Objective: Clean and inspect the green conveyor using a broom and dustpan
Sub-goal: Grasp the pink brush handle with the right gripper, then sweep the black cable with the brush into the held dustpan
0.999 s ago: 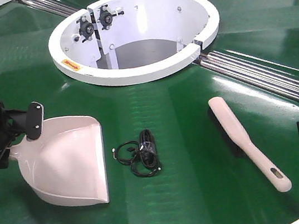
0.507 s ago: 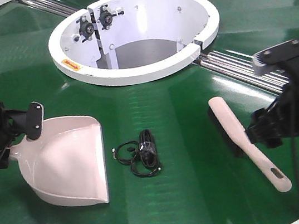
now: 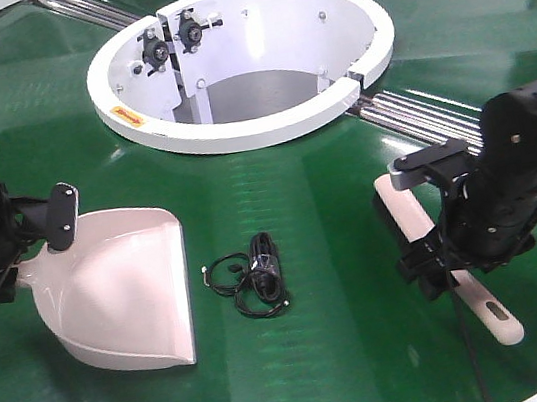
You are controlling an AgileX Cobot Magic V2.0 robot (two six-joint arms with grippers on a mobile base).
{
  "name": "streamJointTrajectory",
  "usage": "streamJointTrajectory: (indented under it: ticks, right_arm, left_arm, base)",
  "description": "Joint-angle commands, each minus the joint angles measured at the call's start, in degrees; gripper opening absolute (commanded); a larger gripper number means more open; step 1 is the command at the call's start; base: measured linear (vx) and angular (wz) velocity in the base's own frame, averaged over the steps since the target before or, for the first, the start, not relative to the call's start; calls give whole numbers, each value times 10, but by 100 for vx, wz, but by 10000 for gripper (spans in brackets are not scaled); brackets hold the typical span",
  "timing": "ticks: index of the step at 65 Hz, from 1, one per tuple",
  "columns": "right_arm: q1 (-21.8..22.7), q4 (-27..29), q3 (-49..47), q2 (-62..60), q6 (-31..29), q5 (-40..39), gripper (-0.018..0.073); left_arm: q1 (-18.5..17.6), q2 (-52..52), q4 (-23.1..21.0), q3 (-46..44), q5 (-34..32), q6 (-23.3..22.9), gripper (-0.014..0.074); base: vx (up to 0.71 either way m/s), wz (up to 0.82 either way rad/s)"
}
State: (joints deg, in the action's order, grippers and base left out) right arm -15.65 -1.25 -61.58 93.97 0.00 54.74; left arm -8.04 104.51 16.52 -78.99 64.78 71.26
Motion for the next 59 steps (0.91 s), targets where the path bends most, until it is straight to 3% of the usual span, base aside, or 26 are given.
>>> streamJointTrajectory:
  ticks: [1,23,42,59]
  right_arm:
    - [1,-3,-28,4,-4,6,519]
    - [1,-2,-42,55,26,24,337]
    - [1,7,-63,36,43,35,-8]
    - [-23,34,-111,12,72,96,-5]
  left_arm:
    - [-3,-27,1,-15,-7,-6,-6]
    - [-3,-27,1,-15,-7,-6,-6]
    - [-3,-27,1,-15,-7,-6,-6]
    - [-3,-27,1,-15,-7,-6,-6]
  base:
    - [0,0]
    - [0,0]
    - [0,0]
    - [0,0]
